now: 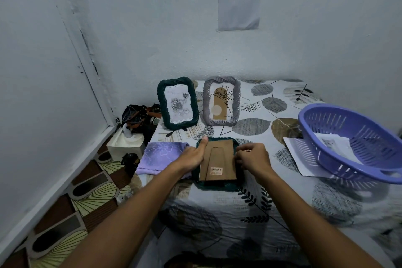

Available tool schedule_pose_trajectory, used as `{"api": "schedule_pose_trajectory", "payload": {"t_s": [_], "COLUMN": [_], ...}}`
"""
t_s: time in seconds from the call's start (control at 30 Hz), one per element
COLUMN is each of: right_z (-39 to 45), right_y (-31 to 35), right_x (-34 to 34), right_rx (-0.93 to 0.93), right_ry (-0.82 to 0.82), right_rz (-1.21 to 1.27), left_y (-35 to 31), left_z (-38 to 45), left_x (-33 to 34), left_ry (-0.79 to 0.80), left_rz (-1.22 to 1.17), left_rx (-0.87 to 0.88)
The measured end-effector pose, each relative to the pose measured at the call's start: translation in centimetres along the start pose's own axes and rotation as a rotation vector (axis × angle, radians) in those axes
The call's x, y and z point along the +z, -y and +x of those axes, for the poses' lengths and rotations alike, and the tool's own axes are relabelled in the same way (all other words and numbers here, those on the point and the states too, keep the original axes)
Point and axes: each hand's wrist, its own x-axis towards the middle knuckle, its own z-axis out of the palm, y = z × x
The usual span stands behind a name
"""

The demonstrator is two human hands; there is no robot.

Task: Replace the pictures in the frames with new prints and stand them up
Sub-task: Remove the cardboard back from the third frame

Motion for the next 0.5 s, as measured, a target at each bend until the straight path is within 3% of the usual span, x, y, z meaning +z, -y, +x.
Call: {"api": "schedule_pose_trajectory", "payload": {"t_s": [0.2,0.5], "right_z": [0.4,1.6], "right_y": [0.2,0.5], "right_x": [0.1,0.3], "right_rx": [0.065,0.158], "right_ry": [0.05,0.086], "right_rz": [0.176,0.061], "left_y": [0.0,-0.2], "left_z": [-0.1,-0.5], "left_x": [0.1,0.0], "left_ry": [-0.021,0.002], "left_rz": [0.003,-0.03], "left_rx": [-0.013,0.01]}}
